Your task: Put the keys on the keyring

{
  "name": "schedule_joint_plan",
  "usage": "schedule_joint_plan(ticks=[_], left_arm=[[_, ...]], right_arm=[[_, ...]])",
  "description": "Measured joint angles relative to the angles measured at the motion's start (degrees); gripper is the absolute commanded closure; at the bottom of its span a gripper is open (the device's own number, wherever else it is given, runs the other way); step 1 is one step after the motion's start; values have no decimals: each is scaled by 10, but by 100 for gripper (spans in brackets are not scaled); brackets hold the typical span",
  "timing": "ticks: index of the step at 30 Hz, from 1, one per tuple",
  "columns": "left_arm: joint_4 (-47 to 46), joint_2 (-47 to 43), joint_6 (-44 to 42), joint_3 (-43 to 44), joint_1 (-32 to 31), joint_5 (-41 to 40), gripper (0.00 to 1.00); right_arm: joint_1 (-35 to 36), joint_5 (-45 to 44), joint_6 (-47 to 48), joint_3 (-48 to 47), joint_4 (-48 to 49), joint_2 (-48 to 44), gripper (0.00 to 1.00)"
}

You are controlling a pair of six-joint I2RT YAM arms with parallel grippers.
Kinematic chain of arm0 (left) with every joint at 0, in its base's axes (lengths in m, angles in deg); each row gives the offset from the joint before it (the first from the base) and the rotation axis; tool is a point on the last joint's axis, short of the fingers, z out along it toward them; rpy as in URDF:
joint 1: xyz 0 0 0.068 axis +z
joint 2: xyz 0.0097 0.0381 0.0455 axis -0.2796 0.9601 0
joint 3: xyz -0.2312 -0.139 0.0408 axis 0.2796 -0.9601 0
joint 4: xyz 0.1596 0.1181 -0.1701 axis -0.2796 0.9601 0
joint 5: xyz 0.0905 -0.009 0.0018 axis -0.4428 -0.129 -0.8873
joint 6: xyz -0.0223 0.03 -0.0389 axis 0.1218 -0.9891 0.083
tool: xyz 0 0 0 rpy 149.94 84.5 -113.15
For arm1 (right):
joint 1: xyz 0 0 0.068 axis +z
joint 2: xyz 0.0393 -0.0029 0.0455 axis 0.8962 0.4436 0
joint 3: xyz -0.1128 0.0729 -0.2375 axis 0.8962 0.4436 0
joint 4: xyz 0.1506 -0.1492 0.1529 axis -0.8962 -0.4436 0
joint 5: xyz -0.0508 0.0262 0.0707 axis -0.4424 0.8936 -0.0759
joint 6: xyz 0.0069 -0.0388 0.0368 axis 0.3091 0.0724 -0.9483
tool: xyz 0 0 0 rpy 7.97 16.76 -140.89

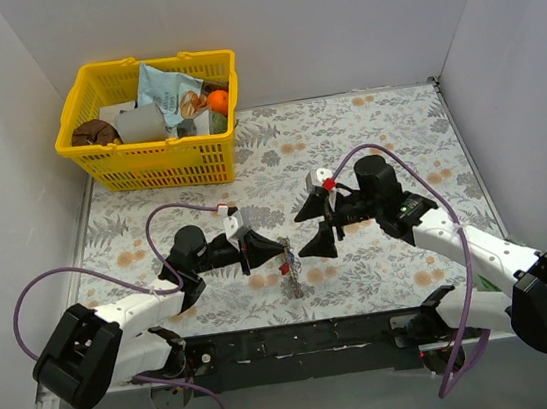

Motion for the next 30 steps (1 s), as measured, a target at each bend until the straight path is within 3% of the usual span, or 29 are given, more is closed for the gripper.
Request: schedule_joint_plan(ticks=[10,15,22,25,26,30], left_arm=[[-30,15,10,-1,0,3,100],[-35,15,12,-1,0,5,100],[-40,15,15,-1,0,7,100],[-40,15,17,-1,0,8,100],[-40,15,18,-1,0,8,100],[-41,15,21,-1,0,10,100]], right_arm=[[-1,53,-7,4,27,23,12],[-1,59,-26,7,46,38,21],[-1,61,-54,12,77,61,43],[-1,68,-65,17,90,72,61],[-1,70,-71,18,98,75,74],[-1,81,-87,23,119,85,74]])
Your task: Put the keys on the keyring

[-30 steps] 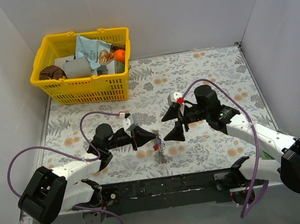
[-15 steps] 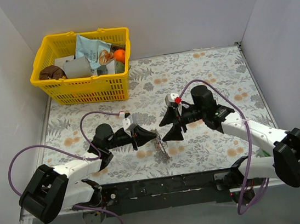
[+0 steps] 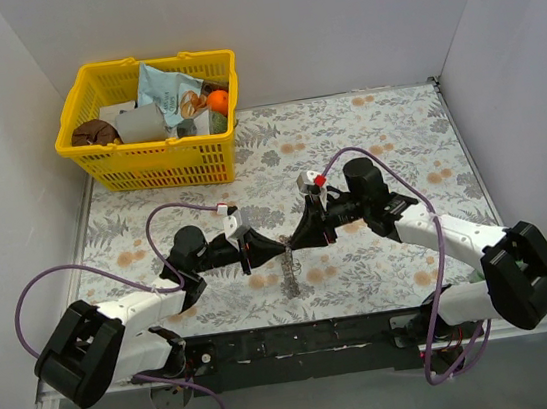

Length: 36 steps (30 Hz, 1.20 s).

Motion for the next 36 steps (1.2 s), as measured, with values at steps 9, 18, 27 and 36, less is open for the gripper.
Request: schedule_joint_plan(ticks=[9,18,27,36], left_arm=[[-3,0,5,0,0,4,100],[-10,0,11,0,0,8,100],[-24,-3,17,0,0,12,100],[18,-10,1,3,-1,3,94]], right_arm=[[0,10,-9,2,16,5,71],[0,19,-11,3,17,17,72],[0,23,-20,3,28,28,99],[1,16,-11,-10,-5,38,99]])
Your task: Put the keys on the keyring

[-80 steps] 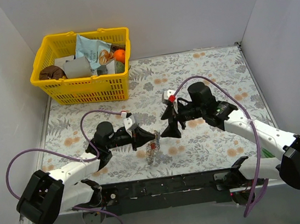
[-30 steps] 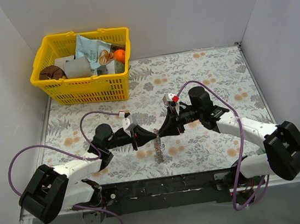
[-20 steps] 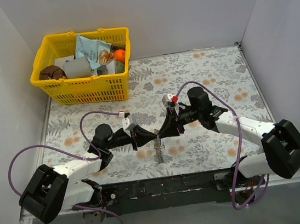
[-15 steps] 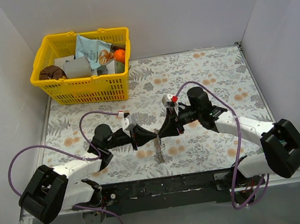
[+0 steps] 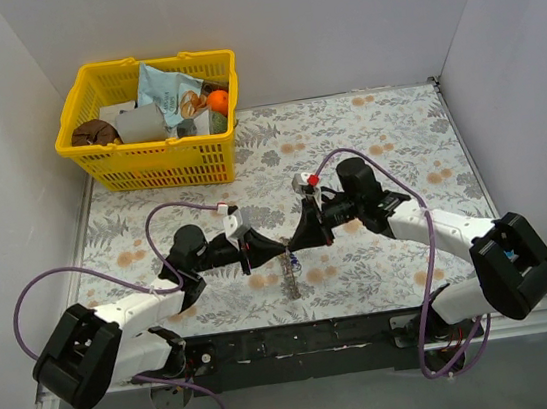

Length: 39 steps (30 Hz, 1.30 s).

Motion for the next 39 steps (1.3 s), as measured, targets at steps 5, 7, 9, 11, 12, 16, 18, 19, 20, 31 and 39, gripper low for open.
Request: schedule_joint_plan(ticks=[5,7,9,11,12,16,18,19,20,31,39], left_arm=[[72,-7,-38,30,-1,-8,71],[103,-8,-53,45,-1,-13,64],[143,-10,-70,61,-1,-17,57],[174,-10,-83,75,-2,-22,52],[191,-10,-90,82,-2,-24,49],[244,-10,-113,101,-2,-31,40],[265,-10,-122,109,-2,-31,39],[274,-10,-126,113,-2,-32,39],[281,-9,-128,116,-2,-32,38],[315,45,-155,165,-2,-27,39],[327,102,-175,199,-2,11,42]], right_arm=[[-1,-19,35,-33,-70,4,99],[-1,-30,54,-53,-114,9,99],[-1,-42,76,-77,-162,18,99],[-1,-57,93,-96,-201,24,99],[-1,-65,101,-104,-220,26,99],[-1,-94,126,-132,-287,29,99],[-1,-108,135,-144,-313,32,99],[-1,-114,139,-149,-325,34,99],[-1,-118,141,-154,-336,35,99],[-1,-177,153,-189,-434,50,99],[0,-206,157,-189,-467,50,99]])
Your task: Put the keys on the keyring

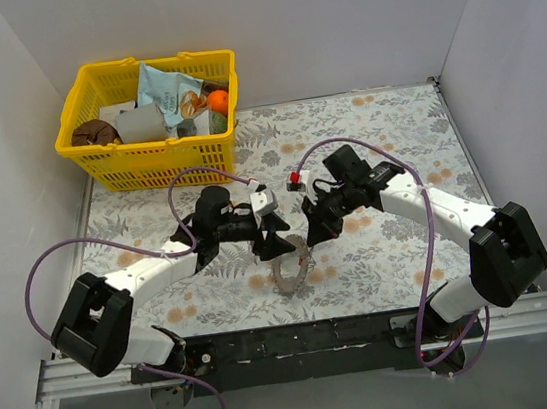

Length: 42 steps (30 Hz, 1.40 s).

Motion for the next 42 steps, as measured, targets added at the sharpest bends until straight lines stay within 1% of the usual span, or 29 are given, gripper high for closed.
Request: schedule_joint_plan(ticks=[5,14,17,20,21,25,34,38,39,42], left_arm=[[0,30,-8,14,0,36,44],[-16,68,-8,19,-6,73,45],[-28,80,-6,19,-12,83,48],[-40,95,-5,20,-20,93,55],[-45,99,-3,20,-23,96,55],[-87,117,9,20,-36,110,59],[-160,142,28,10,-58,106,59],[-201,142,42,-16,-60,94,67],[-211,142,46,-22,-60,91,70],[-234,142,57,-35,-60,82,73]], right_arm=[[0,-12,0,19,0,-5,99],[3,-31,-2,71,3,-26,99],[7,-37,-2,78,11,-27,99],[10,-40,-2,83,17,-27,99],[11,-41,-2,84,18,-27,99],[11,-41,-2,89,22,-28,99],[11,-40,-2,90,35,-39,99],[11,-35,-2,99,47,-46,99],[11,-33,-2,100,47,-47,99],[11,-30,-3,105,51,-47,99]])
